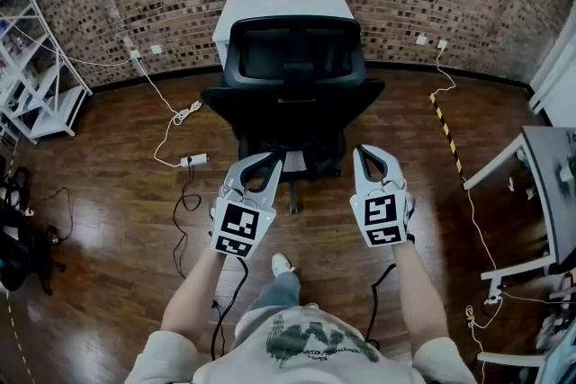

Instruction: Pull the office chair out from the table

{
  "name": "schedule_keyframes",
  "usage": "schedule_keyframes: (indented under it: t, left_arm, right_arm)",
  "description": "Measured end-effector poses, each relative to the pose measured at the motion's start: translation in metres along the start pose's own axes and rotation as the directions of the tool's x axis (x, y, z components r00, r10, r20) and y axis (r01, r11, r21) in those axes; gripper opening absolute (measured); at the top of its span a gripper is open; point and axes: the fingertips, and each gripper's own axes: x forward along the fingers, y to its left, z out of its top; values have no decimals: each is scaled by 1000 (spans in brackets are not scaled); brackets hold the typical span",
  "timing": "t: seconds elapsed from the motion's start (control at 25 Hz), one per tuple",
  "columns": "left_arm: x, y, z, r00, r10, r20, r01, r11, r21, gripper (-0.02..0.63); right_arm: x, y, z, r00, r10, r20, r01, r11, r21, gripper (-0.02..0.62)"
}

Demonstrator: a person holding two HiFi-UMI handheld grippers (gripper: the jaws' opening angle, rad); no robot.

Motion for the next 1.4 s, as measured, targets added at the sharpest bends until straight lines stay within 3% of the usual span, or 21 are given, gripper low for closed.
schedule_keyframes:
  t: [0.16,0.32,0.6,0.84,1.4]
  left_arm:
    - [-16,-34,14,999,-3,38,5,999,-54,26]
    - [-32,-61,22,997,4,73,7,988,-157,17]
    - [-63,-100,42,991,10,134,31,954,-299,17]
    - [-70,-116,45,990,3,143,43,946,-321,15]
    - [-66,-118,44,991,4,133,40,943,-330,17]
  right_arm:
    - [-36,21,14,998,-10,58,6,997,75,0]
    - [-68,37,26,994,-18,112,-2,983,184,0]
    - [-109,85,38,979,45,197,-114,929,353,0]
    - [-118,94,35,977,69,203,-148,902,406,0]
    - [-117,92,33,977,79,199,-149,919,364,0]
